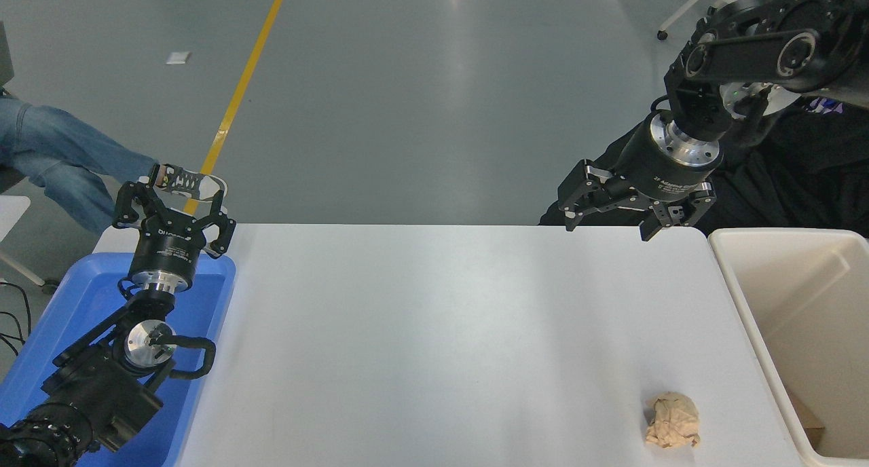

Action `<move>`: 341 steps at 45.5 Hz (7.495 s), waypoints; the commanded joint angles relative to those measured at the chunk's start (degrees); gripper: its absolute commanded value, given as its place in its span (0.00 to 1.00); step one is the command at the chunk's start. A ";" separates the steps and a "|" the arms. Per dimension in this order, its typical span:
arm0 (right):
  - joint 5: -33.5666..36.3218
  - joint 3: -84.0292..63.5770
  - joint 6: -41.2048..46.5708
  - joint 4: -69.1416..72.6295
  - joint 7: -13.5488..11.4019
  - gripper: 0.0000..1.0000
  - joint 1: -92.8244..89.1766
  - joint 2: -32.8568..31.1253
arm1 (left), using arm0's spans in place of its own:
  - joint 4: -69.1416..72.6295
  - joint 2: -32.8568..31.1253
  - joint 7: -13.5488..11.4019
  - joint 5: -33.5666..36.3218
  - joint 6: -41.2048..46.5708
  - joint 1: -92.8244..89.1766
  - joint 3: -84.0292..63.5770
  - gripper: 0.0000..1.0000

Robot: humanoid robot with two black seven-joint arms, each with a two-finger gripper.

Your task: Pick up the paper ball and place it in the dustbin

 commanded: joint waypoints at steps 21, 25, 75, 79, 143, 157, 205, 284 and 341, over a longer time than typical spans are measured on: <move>0.03 0.06 0.00 0.00 0.00 1.00 0.46 -0.07 | 0.00 0.00 0.00 0.00 0.00 0.00 0.05 0.99; 0.03 0.06 0.00 0.00 0.00 1.00 0.46 0.02 | 0.00 0.00 0.00 0.00 0.00 0.00 0.05 0.99; 1.17 2.08 0.00 0.00 0.18 1.00 -1.91 -0.69 | 0.00 0.00 0.00 0.00 0.00 0.00 0.05 0.99; 1.17 2.17 0.00 0.00 0.18 1.00 -1.30 -1.04 | 0.00 0.00 0.00 0.00 0.00 0.00 0.05 0.99; 0.47 3.58 0.00 -0.35 0.18 1.00 -2.35 -1.57 | 0.00 0.00 0.00 0.00 0.00 0.00 0.05 0.99; -3.75 -4.33 -10.54 0.08 0.00 1.00 -10.25 -0.78 | 0.00 0.00 0.00 0.00 0.00 0.00 0.05 0.99; -16.41 0.94 -27.77 -3.96 0.00 1.00 -40.05 -3.94 | 0.00 0.00 0.00 0.00 0.00 0.00 -0.03 0.99; -9.12 3.93 -28.39 -5.63 -0.26 0.23 -48.23 -8.24 | 0.00 0.00 0.00 0.00 0.00 0.00 -0.03 0.99; 1.78 -8.72 0.00 15.02 0.27 0.00 10.82 -14.05 | 0.00 0.00 0.09 0.00 0.00 0.00 -0.03 0.99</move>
